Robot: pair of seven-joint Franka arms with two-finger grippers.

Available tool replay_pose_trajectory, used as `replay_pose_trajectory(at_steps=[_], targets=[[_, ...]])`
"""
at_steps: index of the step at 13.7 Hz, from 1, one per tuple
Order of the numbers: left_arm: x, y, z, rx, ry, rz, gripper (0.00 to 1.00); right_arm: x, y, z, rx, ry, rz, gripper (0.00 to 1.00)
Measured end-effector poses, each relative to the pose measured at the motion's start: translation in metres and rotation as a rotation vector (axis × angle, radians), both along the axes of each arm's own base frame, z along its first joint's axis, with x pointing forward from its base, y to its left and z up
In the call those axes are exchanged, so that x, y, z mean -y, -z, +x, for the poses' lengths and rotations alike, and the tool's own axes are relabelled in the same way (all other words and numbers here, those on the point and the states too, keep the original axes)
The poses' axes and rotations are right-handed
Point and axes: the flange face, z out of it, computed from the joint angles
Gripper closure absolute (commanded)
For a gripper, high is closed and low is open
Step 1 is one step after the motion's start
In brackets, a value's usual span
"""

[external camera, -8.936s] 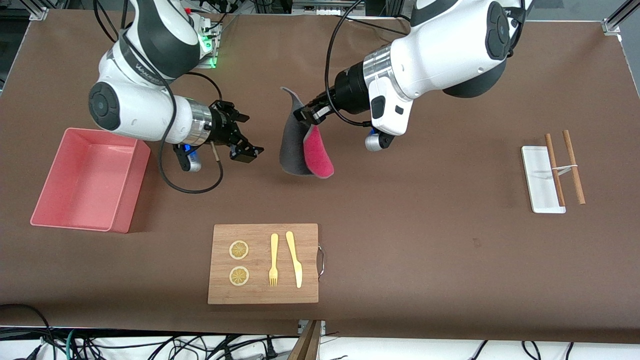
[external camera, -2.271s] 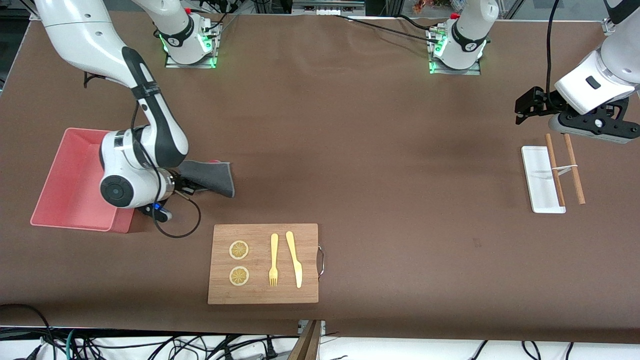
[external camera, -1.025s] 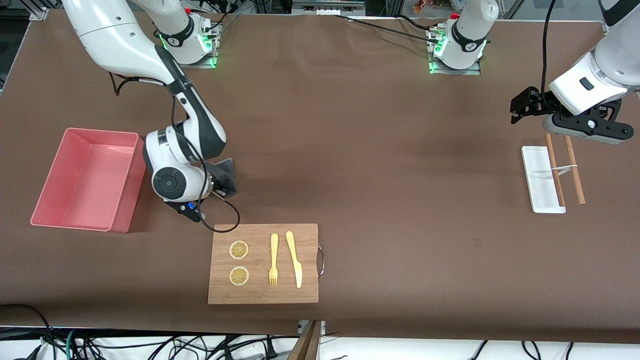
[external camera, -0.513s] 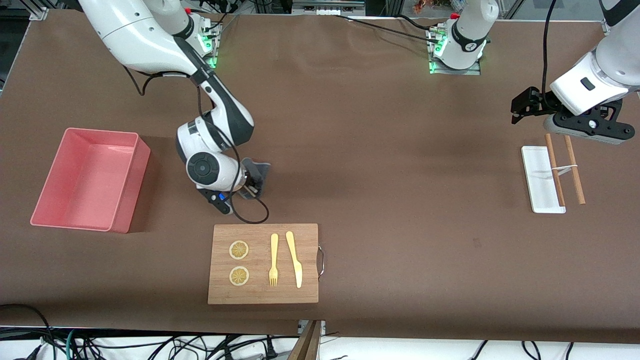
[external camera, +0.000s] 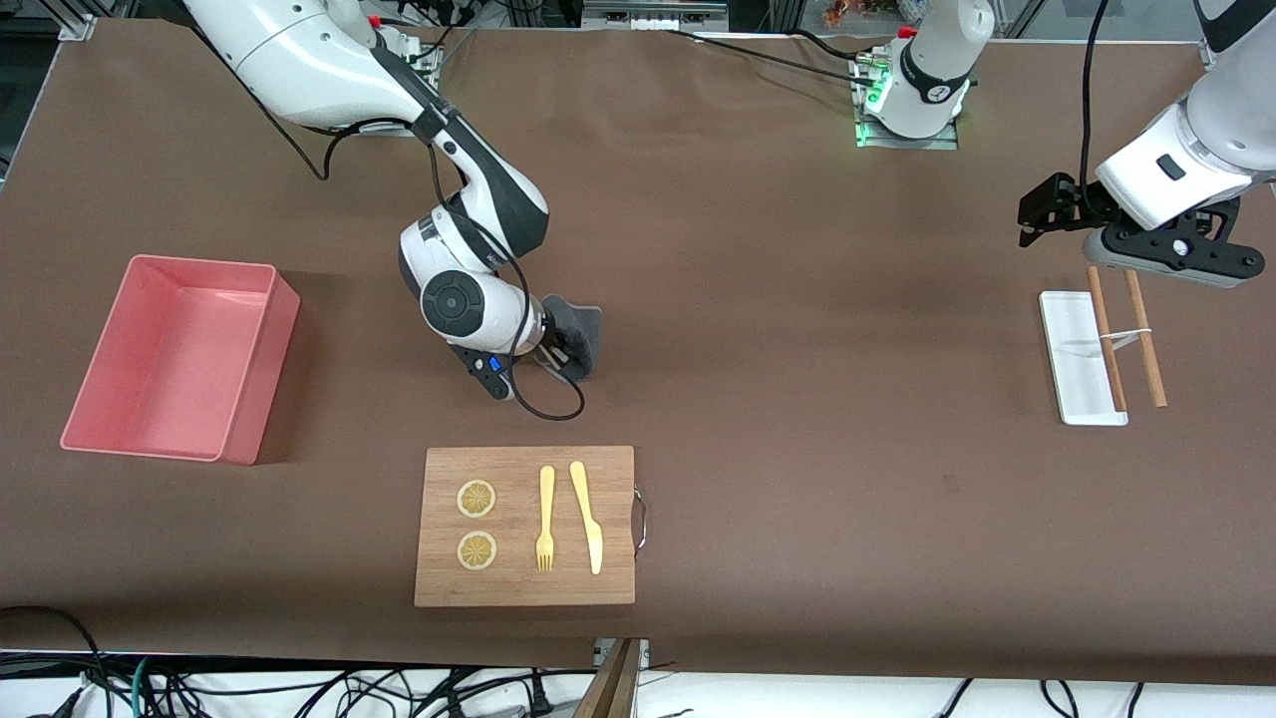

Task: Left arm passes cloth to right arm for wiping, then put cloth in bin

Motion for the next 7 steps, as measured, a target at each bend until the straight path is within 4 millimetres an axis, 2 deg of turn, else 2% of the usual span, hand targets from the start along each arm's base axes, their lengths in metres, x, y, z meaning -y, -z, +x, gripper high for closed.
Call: replay_pose_trajectory(at_steps=[2, 4, 7], targets=[[0.000, 0.000, 0.000, 0.001, 0.000, 0.000, 0.00, 0.013, 0.006, 0.003, -0.009, -0.019, -0.015, 1.00], [0.000, 0.000, 0.000, 0.001, 0.000, 0.000, 0.00, 0.046, 0.019, 0.013, -0.031, -0.063, -0.045, 1.00], [0.000, 0.000, 0.000, 0.001, 0.000, 0.000, 0.00, 0.101, 0.025, 0.032, -0.066, -0.137, -0.060, 1.00]])
